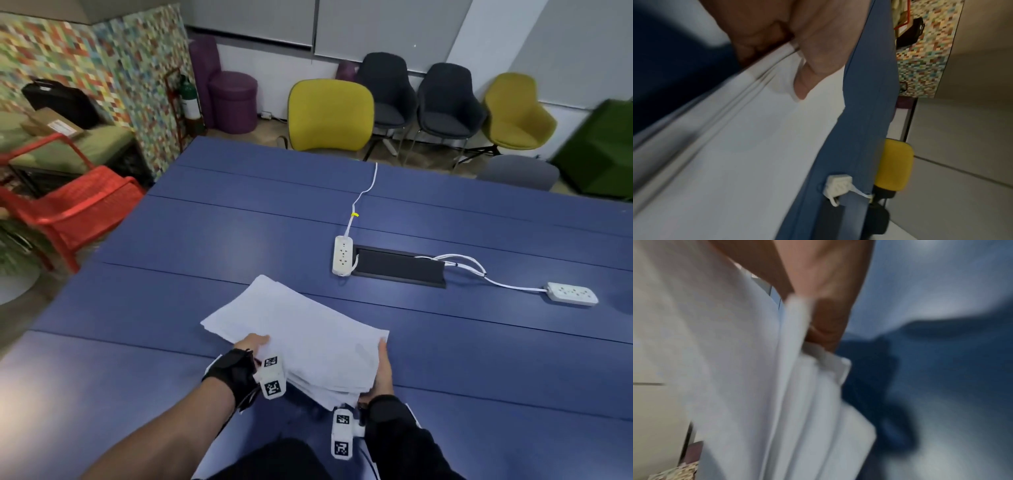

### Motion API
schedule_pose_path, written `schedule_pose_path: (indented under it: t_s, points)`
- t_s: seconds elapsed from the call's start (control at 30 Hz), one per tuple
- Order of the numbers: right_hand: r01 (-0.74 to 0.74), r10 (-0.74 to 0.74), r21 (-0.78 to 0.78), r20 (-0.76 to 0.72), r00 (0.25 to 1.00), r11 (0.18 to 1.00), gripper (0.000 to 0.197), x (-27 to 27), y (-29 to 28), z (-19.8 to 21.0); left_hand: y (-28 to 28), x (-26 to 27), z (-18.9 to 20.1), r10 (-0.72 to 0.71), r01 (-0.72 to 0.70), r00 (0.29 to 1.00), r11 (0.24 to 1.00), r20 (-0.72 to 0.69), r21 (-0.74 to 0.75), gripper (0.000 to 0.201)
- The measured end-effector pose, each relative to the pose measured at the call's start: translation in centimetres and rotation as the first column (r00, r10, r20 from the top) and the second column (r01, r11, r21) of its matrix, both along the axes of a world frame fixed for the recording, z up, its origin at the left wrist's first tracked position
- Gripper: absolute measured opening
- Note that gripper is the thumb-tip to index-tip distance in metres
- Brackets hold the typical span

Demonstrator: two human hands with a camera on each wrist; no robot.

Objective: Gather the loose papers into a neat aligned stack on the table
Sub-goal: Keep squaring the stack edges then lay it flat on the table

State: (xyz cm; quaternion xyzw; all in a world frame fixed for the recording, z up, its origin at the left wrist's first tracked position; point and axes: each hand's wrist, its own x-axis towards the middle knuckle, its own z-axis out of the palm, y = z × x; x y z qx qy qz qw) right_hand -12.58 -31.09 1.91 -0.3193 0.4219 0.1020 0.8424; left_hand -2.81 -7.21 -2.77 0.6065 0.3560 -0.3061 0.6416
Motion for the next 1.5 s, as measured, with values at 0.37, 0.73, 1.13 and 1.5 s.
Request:
schedule_pose_path:
  t_s: [0.37, 0.73, 1.13, 1.5]
  points:
    - [-0.347, 0.299, -0.256, -0.209, 0.931, 0.902, 0.024, -2.2, -3.1, -3.8, 4.3, -5.9, -3.9, -0.382, 0.399, 0.909, 0.913, -0.166, 0.086, 0.054]
    - [-0.371, 0.27, -0.453, -0.274, 0.923, 0.811, 0.034, -0.8, -3.0, -4.6, 9.3, 1.9, 1.8, -0.701, 0.468, 0.712, 0.422, -0.048, 0.777, 0.073]
    - [-0.272, 0.233, -0.378, -0.147, 0.961, 0.885, 0.045, -1.0, -2.4, -3.5, 2.8, 0.2, 0.0, -0.602, 0.488, 0.796, 0.579, -0.061, 0.653, 0.09]
    - [-0.317, 0.382, -0.538, 0.011, 0.924, 0.781, 0.056, 2.2, -3.6, 1.9, 5.0, 2.7, 0.4, -0.25, 0.153, 0.93, 0.929, 0.268, 0.336, 0.075]
